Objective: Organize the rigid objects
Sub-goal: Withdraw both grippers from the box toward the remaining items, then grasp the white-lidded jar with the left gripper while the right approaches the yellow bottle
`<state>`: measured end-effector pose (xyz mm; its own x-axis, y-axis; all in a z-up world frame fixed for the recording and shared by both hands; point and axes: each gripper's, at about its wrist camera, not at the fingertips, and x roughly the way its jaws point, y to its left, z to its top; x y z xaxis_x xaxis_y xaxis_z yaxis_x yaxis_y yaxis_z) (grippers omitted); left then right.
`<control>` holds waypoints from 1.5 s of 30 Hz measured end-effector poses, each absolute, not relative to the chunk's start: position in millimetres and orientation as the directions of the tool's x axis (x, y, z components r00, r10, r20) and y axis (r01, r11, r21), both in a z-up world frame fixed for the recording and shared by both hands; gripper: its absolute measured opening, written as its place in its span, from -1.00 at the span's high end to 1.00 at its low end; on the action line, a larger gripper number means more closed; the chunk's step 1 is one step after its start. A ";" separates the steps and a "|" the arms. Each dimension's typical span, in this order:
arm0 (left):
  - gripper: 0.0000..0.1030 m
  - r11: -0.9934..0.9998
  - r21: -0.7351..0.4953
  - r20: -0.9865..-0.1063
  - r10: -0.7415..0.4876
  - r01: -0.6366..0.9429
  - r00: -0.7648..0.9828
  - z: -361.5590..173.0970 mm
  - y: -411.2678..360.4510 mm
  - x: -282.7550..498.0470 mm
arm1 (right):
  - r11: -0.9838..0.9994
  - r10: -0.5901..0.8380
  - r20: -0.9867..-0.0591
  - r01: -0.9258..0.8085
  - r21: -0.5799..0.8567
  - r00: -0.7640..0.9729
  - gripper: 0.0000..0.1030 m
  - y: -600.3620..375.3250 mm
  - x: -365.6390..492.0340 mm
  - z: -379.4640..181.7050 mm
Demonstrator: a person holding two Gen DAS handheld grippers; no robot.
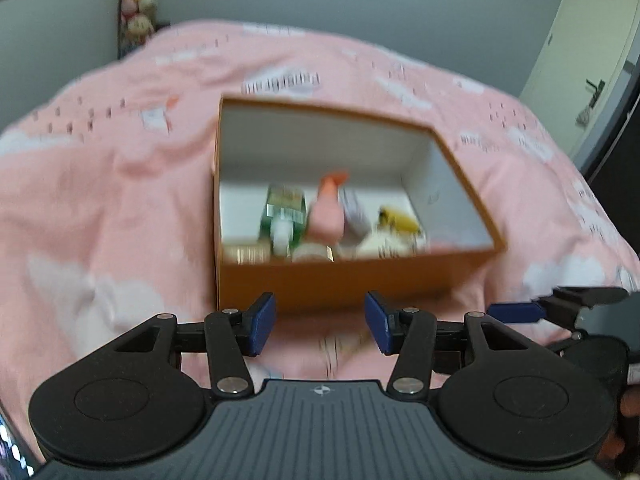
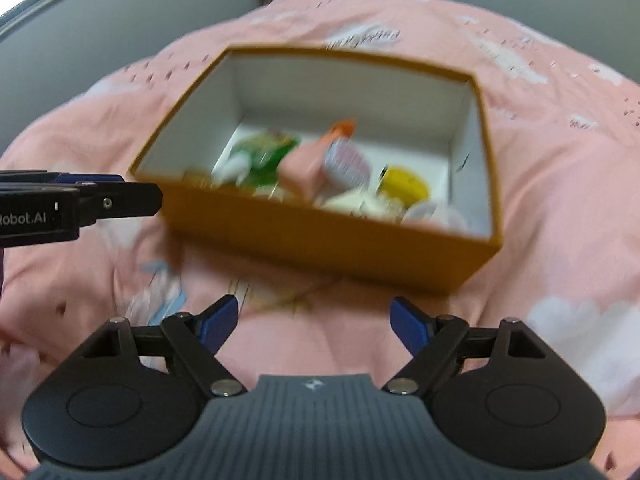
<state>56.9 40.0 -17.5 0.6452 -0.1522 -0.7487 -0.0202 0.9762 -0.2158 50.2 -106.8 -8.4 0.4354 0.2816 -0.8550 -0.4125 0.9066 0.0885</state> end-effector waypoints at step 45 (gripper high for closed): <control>0.12 0.985 -0.122 -0.925 -0.156 0.119 0.347 -104.3 22.2 24.0 | 0.895 0.329 -0.943 -0.333 0.295 0.047 -0.44 -99.6 35.5 -85.0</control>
<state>24.0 22.2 -104.3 0.3469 -0.1562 -0.9248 0.1189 0.9854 -0.1218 35.5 -99.6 -85.0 0.0468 0.3285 -0.9433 -0.3334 0.8954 0.2953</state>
